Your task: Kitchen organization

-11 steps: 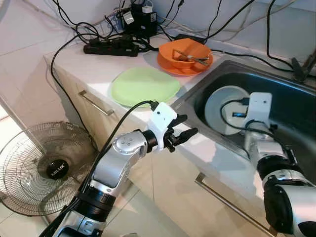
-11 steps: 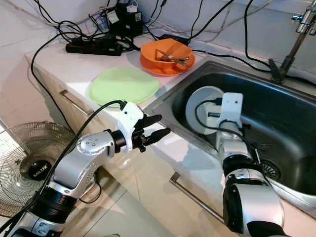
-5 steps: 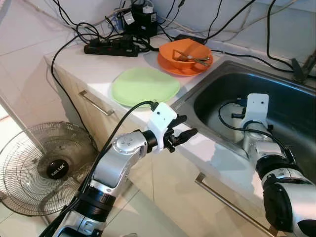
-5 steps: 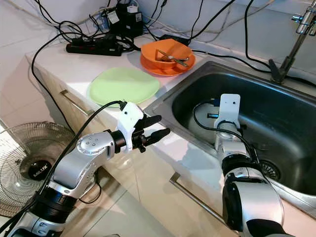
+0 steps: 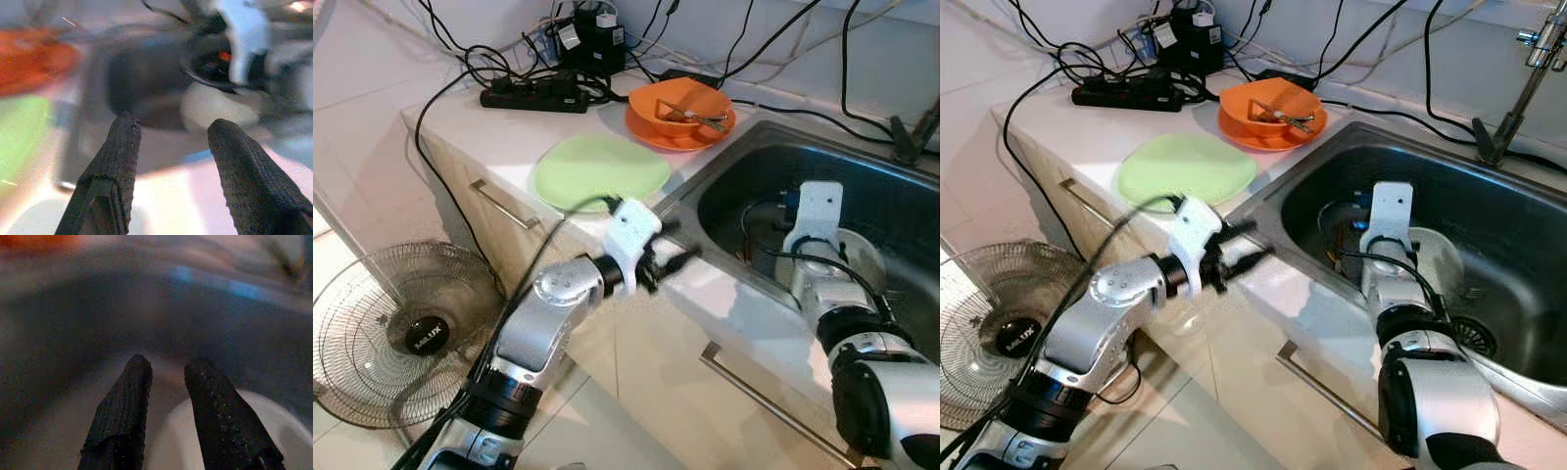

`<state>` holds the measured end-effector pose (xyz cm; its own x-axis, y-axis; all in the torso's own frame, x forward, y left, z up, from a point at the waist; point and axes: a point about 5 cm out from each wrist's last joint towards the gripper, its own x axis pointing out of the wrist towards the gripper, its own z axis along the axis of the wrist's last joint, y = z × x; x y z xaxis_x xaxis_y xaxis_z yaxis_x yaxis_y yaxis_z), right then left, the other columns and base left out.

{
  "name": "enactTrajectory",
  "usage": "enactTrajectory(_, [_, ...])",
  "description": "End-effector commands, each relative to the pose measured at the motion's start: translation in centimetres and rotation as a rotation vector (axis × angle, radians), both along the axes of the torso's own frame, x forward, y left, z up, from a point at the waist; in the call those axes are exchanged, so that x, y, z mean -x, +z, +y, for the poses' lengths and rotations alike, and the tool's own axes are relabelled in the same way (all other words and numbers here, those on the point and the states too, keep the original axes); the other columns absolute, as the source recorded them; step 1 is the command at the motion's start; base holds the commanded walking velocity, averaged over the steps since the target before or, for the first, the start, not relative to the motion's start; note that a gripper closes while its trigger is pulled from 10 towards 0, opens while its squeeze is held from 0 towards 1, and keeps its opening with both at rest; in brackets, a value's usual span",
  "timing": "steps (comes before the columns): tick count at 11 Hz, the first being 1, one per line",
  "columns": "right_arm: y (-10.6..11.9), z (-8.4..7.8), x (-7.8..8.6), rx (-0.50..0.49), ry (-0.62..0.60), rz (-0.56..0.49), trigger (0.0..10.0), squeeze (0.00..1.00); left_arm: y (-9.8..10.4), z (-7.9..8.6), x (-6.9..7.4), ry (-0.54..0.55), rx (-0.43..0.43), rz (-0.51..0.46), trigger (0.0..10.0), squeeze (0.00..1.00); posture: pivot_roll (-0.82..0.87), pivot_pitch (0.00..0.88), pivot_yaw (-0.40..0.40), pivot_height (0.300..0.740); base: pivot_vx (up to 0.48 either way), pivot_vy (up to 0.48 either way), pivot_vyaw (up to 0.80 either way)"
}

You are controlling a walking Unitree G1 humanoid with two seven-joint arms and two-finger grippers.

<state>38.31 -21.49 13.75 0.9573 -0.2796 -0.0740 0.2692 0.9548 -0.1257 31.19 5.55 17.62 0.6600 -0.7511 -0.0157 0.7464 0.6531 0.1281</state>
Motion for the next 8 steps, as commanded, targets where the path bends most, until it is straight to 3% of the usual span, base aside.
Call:
enactTrajectory(1, [2.1, 0.8, -0.3, -0.008, 0.047, -0.156, 10.0, 0.0, 0.7, 0.8, -0.9, 0.112, 0.03, -0.066, 10.0, 0.0, 0.19, 0.0, 0.006, 0.74, 0.0, 0.0, 0.0])
enactTrajectory(4, [5.4, 3.2, 1.3, 0.038, 0.185, -0.492, 10.0, 0.0, 2.1, 2.6, -2.5, 0.401, 0.067, -0.258, 10.0, 0.0, 0.17, 0.001, 0.01, 0.74, 0.0, 0.0, 0.0])
enactTrajectory(6, [5.5, 4.1, 2.5, 0.021, 0.236, -0.564, 10.0, 0.0, 2.1, 3.1, -2.9, 0.48, 0.127, -0.286, 10.0, 0.0, 0.16, 0.003, 0.012, 0.74, 0.0, 0.0, 0.0])
enactTrajectory(8, [3.9, 5.1, 3.7, 0.0, 0.262, -0.542, 10.0, 0.0, 1.4, 3.7, -3.3, 0.582, 0.126, -0.304, 10.0, 0.0, 0.16, 0.006, 0.011, 0.74, 0.0, 0.0, 0.0])
